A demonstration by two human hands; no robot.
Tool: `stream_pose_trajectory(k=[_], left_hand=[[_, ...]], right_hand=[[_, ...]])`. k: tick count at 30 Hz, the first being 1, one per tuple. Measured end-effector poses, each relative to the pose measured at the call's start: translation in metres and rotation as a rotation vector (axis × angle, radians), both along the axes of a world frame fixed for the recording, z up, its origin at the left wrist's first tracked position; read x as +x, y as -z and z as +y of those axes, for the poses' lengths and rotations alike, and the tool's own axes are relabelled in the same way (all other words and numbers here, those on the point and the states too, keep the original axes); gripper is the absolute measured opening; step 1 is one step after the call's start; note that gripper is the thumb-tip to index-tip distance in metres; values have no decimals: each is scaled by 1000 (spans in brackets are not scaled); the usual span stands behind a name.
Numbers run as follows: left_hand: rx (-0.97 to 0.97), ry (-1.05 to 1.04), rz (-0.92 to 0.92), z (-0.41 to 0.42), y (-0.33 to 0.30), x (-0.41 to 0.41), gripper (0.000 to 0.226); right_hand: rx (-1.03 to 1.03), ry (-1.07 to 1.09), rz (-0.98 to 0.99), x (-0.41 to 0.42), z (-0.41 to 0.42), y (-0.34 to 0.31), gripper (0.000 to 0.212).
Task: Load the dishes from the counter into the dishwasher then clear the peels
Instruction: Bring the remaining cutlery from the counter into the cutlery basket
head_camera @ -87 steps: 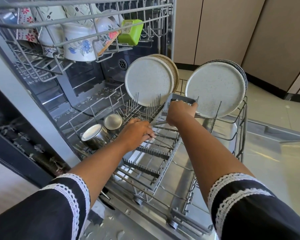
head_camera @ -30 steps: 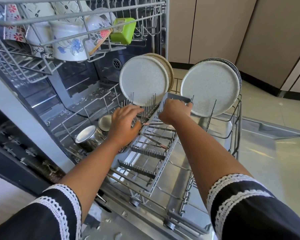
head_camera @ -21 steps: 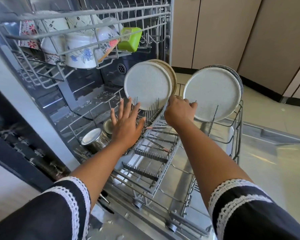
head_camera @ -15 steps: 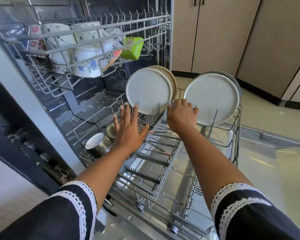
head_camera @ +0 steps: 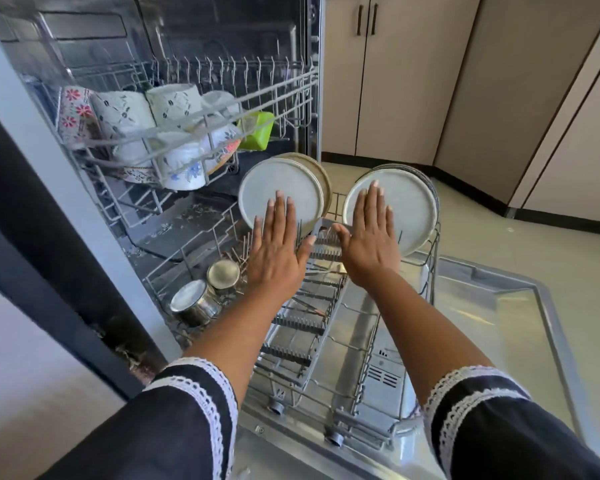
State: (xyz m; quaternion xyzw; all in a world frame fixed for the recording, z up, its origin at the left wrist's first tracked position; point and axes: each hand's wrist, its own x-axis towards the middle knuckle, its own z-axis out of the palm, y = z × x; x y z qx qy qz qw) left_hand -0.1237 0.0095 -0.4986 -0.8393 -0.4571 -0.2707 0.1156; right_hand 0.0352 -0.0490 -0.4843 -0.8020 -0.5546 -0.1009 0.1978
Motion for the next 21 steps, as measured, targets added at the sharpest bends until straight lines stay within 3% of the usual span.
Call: stream_pose_trajectory(k=[13,21], left_hand=[[69,-30,-84,-9,-34,40,60],[-13,-22,-33,-31,-155,65,58]], right_hand=[[108,-40,-114,13,-15,-40,65],[2,20,-71,12,-23,-161,64]])
